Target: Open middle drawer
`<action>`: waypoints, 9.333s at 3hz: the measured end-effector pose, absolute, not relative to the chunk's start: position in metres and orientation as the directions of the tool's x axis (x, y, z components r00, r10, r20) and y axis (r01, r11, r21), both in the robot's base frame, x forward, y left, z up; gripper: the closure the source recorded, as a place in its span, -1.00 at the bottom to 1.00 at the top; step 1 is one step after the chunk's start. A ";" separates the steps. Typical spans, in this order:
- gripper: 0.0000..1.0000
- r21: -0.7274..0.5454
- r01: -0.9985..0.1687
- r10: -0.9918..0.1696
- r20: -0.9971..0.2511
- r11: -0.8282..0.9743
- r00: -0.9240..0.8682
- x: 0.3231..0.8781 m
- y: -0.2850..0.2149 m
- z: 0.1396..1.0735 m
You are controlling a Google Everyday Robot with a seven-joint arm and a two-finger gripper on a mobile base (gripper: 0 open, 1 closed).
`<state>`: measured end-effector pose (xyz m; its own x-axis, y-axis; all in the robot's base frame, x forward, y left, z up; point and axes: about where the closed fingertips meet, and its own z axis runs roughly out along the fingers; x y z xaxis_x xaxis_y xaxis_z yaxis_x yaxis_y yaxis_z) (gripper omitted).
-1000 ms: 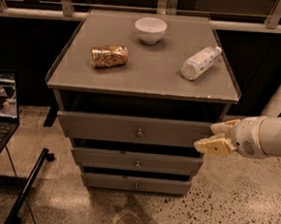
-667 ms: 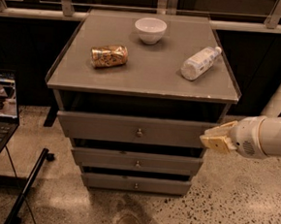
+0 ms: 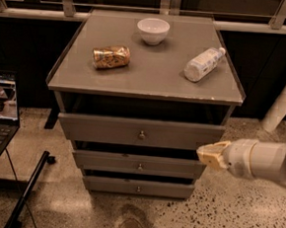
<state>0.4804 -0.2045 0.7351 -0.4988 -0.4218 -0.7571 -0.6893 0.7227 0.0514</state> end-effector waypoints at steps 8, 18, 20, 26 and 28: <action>1.00 0.156 -0.326 -0.046 -0.844 0.932 -0.535 0.602 -0.212 0.502; 1.00 -0.018 -0.289 -0.178 -0.824 0.957 -0.538 0.671 -0.247 0.440; 1.00 -0.012 -0.319 -0.210 -0.776 0.948 -0.595 0.662 -0.241 0.430; 1.00 0.197 -0.359 -0.183 -0.587 0.912 -0.788 0.585 -0.256 0.441; 1.00 0.287 -0.377 -0.193 -0.509 0.881 -0.839 0.553 -0.260 0.447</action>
Offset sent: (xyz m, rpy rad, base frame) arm 0.0643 -0.0370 -0.1650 0.1923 -0.2855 -0.6036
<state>0.5529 -0.2598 0.4466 -0.8389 -0.1928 -0.5089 -0.3767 0.8806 0.2874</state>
